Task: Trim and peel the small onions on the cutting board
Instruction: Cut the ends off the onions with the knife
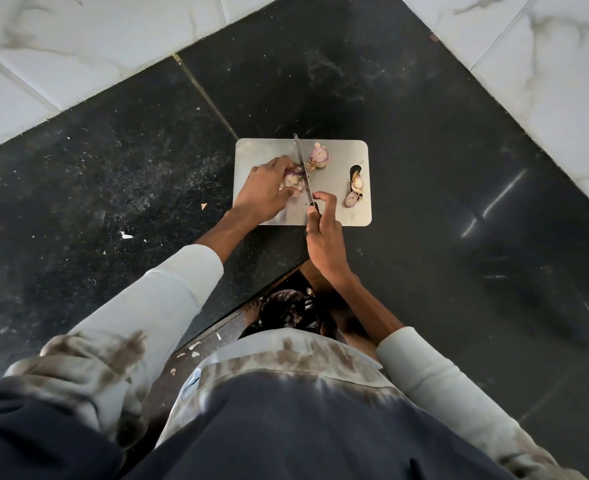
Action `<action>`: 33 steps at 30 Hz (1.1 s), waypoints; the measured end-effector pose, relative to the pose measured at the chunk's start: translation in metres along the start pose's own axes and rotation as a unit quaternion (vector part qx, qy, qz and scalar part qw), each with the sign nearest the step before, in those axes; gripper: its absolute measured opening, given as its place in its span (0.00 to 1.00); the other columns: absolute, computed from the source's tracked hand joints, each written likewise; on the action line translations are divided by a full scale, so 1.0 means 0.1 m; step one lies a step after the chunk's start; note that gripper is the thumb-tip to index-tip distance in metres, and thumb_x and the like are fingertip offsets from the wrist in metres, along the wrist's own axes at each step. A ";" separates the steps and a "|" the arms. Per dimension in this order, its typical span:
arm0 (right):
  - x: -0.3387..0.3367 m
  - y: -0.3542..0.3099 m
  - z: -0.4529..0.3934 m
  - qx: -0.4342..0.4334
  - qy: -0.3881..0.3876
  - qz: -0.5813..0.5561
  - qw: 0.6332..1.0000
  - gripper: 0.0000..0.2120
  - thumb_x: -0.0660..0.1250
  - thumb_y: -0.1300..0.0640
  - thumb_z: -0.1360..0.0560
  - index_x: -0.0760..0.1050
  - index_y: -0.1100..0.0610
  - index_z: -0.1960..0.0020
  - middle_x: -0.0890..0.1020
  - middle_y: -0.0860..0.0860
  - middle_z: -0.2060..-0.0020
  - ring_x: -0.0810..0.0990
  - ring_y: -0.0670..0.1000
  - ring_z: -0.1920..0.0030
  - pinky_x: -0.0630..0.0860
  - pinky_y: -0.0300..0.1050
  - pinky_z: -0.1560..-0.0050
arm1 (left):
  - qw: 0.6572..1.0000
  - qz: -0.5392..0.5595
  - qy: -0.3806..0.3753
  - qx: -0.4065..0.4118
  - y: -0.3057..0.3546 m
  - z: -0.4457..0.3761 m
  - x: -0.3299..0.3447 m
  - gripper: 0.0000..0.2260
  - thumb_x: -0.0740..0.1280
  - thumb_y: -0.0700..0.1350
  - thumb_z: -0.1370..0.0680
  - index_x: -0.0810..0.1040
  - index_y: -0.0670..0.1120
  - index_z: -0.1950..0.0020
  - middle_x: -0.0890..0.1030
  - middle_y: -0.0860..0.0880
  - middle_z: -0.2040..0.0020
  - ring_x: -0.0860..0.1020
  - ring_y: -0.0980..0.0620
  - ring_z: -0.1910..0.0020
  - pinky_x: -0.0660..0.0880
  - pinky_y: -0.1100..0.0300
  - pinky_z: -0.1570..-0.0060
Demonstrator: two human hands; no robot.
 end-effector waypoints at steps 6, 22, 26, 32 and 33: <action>0.02 0.01 -0.02 0.009 -0.006 -0.004 1.000 0.12 0.55 0.55 0.12 0.62 0.50 0.29 0.77 0.52 0.66 0.74 0.51 0.69 0.70 0.50 0.68 | 1.000 0.016 0.012 -0.008 -0.03 -0.04 0.00 0.21 0.77 0.43 0.25 0.75 0.47 0.35 0.82 0.46 0.37 0.81 0.44 0.40 0.77 0.46 0.36; 0.01 -0.05 0.03 0.021 0.000 -0.001 1.000 0.08 0.56 0.56 0.12 0.63 0.53 0.33 0.72 0.52 0.68 0.67 0.49 0.73 0.64 0.47 0.72 | 0.999 0.040 0.020 0.001 -0.02 -0.06 -0.01 0.20 0.79 0.40 0.28 0.78 0.46 0.39 0.78 0.49 0.38 0.80 0.50 0.43 0.80 0.51 0.39; 0.01 -0.07 0.03 0.006 -0.004 0.023 1.000 0.07 0.56 0.57 0.12 0.63 0.53 0.34 0.70 0.50 0.72 0.66 0.49 0.75 0.62 0.43 0.74 | 0.999 0.040 0.023 0.001 -0.01 -0.07 -0.01 0.18 0.78 0.42 0.29 0.78 0.46 0.41 0.78 0.50 0.40 0.81 0.50 0.45 0.80 0.50 0.41; 0.01 -0.11 0.06 0.007 -0.002 0.049 0.999 0.09 0.56 0.58 0.12 0.64 0.55 0.32 0.70 0.46 0.70 0.70 0.48 0.71 0.62 0.42 0.69 | 0.999 0.033 0.017 -0.007 -0.02 -0.07 0.01 0.19 0.78 0.44 0.30 0.77 0.47 0.42 0.77 0.50 0.40 0.80 0.50 0.46 0.79 0.50 0.41; 0.02 -0.11 0.07 0.009 -0.004 0.052 0.999 0.10 0.56 0.58 0.12 0.64 0.55 0.32 0.71 0.46 0.69 0.71 0.48 0.69 0.62 0.44 0.67 | 0.999 0.031 0.019 -0.009 -0.03 -0.07 0.02 0.19 0.79 0.45 0.30 0.77 0.47 0.42 0.77 0.51 0.41 0.80 0.50 0.46 0.79 0.50 0.41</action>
Point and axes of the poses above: each hand's wrist, its own z-axis away from the middle knuckle, its own x-axis out of the palm, y = z × x, the point moved 4 cm from there along -z, towards the middle knuckle
